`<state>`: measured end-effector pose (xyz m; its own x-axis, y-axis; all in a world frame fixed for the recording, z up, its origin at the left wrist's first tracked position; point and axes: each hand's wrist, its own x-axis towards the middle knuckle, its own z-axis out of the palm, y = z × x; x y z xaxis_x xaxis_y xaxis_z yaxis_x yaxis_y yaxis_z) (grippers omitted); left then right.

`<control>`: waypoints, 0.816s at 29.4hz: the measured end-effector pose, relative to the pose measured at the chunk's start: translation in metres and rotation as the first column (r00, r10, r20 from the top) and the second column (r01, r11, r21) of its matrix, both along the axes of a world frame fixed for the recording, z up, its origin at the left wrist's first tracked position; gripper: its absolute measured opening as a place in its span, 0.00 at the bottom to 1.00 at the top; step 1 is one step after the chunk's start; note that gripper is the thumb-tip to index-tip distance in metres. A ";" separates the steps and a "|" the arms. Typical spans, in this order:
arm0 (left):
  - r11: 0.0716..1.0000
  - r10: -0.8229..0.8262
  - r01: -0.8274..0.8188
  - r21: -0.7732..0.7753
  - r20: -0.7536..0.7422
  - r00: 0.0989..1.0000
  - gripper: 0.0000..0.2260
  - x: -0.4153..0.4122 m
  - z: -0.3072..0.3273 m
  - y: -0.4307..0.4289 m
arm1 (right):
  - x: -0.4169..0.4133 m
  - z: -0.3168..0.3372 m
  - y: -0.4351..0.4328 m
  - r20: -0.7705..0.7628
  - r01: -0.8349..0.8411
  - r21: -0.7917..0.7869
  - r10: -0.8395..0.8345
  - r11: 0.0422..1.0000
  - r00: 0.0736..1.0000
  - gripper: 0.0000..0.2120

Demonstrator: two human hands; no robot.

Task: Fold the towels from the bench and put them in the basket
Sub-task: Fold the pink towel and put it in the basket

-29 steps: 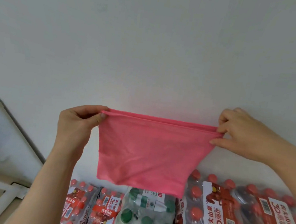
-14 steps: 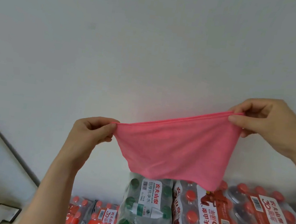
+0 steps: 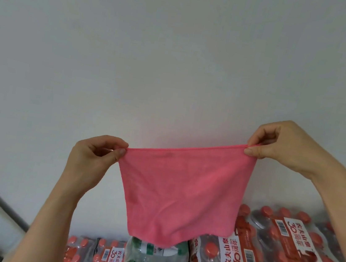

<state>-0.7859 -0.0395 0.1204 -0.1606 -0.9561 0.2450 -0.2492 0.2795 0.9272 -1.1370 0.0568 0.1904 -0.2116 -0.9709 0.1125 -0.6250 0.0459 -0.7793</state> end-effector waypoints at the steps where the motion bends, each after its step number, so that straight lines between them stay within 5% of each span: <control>1: 1.000 -0.015 0.015 0.005 0.017 1.000 0.09 0.002 0.000 -0.001 | 0.000 0.000 -0.002 -0.011 0.014 0.007 -0.014 1.000 1.000 0.07; 6: 0.989 -0.103 0.106 0.105 -0.036 0.994 0.10 0.015 0.000 -0.007 | 0.000 0.002 -0.004 -0.020 -0.006 0.054 0.007 0.999 1.000 0.07; 11: 0.996 0.046 -0.045 0.080 -0.003 0.999 0.11 0.014 -0.006 -0.016 | 0.007 -0.004 -0.012 -0.130 -0.042 0.041 0.047 0.998 0.990 0.10; 15: 0.973 0.222 -0.218 -0.072 0.056 0.973 0.17 0.002 -0.003 -0.031 | 0.012 -0.018 -0.033 -0.293 0.078 -0.128 -0.112 0.989 0.949 0.11; 19: 0.904 0.290 -0.335 -0.264 -0.196 0.937 0.17 0.000 0.021 -0.015 | 0.021 -0.014 -0.036 -0.350 0.084 -0.471 -0.273 0.878 0.896 0.08; 22: 0.915 0.180 -0.259 -0.310 -0.261 0.948 0.09 0.001 0.029 0.021 | 0.012 -0.012 -0.015 -0.282 0.119 -0.565 -0.327 0.816 0.902 0.06; 24: 0.972 -0.009 -0.040 -0.231 -0.209 0.978 0.12 -0.006 0.019 0.050 | -0.001 -0.027 0.004 -0.132 0.201 -0.428 -0.281 0.881 0.950 0.06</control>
<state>-0.7917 0.0101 0.1389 -0.0683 -0.8706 0.4872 -0.0647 0.4911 0.8687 -1.1383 0.0611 0.1637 -0.3700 -0.7530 0.5442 -0.7693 -0.0801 -0.6338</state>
